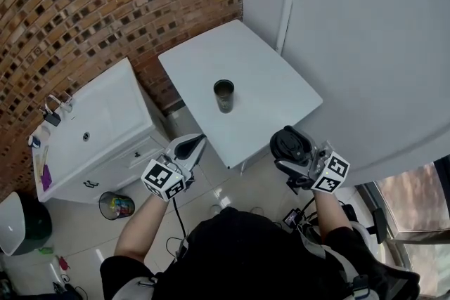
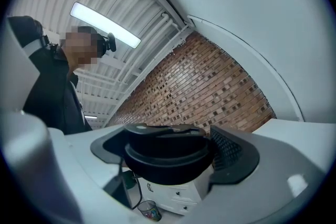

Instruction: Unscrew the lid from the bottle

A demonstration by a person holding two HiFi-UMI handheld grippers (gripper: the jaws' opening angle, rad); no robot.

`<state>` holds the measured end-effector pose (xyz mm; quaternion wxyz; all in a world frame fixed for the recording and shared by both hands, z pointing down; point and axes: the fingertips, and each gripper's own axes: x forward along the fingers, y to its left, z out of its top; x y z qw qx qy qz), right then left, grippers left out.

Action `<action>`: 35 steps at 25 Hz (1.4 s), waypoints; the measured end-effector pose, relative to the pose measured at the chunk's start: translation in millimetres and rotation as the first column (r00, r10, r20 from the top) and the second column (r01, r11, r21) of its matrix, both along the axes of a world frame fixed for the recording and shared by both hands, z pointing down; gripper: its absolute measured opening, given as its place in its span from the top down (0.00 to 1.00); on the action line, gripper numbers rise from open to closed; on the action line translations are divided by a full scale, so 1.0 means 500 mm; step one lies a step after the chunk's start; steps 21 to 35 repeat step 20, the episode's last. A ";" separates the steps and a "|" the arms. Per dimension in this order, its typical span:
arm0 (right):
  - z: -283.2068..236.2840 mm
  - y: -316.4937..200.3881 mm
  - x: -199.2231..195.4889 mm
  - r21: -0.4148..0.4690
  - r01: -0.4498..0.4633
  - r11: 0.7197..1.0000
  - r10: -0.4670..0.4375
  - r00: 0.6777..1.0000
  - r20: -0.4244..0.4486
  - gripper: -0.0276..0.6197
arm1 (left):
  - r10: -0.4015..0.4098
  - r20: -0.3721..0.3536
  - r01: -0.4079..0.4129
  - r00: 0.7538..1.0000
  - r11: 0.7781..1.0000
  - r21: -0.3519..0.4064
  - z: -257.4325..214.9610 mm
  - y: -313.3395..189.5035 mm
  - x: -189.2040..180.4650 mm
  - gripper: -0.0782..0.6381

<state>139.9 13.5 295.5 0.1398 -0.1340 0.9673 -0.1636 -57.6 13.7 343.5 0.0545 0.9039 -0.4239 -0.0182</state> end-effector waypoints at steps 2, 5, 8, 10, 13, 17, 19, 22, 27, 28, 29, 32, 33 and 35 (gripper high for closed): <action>-0.001 -0.004 0.001 0.003 0.005 1.000 -0.005 1.000 -0.005 0.24 | -0.007 0.007 0.007 1.000 1.000 0.002 -0.001 -0.005 -0.002 0.89; 0.002 -0.008 0.003 0.017 0.017 1.000 -0.017 0.999 -0.034 0.24 | 0.007 0.018 -0.007 1.000 1.000 0.002 0.000 -0.008 0.007 0.89; 0.005 -0.010 -0.003 0.031 0.030 0.999 -0.028 0.998 -0.054 0.24 | 0.025 0.040 -0.026 0.999 1.000 0.008 0.001 -0.011 0.014 0.89; 0.005 -0.012 -0.003 0.035 0.028 0.999 -0.026 0.998 -0.055 0.24 | 0.037 0.051 -0.038 0.998 0.999 0.008 0.005 -0.012 0.020 0.89; 0.002 -0.012 -0.003 0.042 0.022 0.999 -0.019 0.998 -0.054 0.24 | 0.058 0.055 -0.058 0.997 0.998 0.000 0.014 -0.013 0.028 0.89; -0.002 -0.016 0.000 0.048 0.018 0.999 -0.016 0.998 -0.055 0.24 | 0.064 0.047 -0.064 0.997 0.998 -0.008 0.020 -0.017 0.033 0.89; -0.002 -0.017 0.005 0.048 0.018 0.999 -0.015 0.998 -0.056 0.24 | 0.065 0.044 -0.065 0.997 0.998 -0.009 0.022 -0.020 0.038 0.89; -0.001 -0.018 0.008 0.047 0.017 0.999 -0.015 0.998 -0.058 0.24 | 0.066 0.043 -0.065 0.997 0.998 -0.009 0.023 -0.022 0.041 0.89; -0.001 -0.018 0.008 0.047 0.017 0.999 -0.015 0.998 -0.058 0.24 | 0.066 0.043 -0.065 0.997 0.998 -0.009 0.023 -0.022 0.041 0.89; -0.001 -0.018 0.008 0.047 0.017 0.999 -0.015 0.998 -0.058 0.24 | 0.066 0.043 -0.065 0.997 0.998 -0.009 0.023 -0.022 0.041 0.89; -0.001 -0.018 0.008 0.047 0.017 0.999 -0.015 0.998 -0.058 0.24 | 0.066 0.043 -0.065 0.997 0.998 -0.009 0.023 -0.022 0.041 0.89; -0.001 -0.018 0.008 0.047 0.017 0.999 -0.015 0.998 -0.058 0.24 | 0.066 0.043 -0.065 0.997 0.998 -0.009 0.023 -0.022 0.041 0.89; -0.001 -0.018 0.008 0.047 0.017 0.999 -0.015 0.998 -0.058 0.24 | 0.066 0.043 -0.065 0.997 0.998 -0.009 0.023 -0.022 0.041 0.89; -0.001 -0.018 0.008 0.047 0.017 0.999 -0.015 0.998 -0.058 0.24 | 0.066 0.043 -0.065 0.997 0.998 -0.009 0.023 -0.022 0.041 0.89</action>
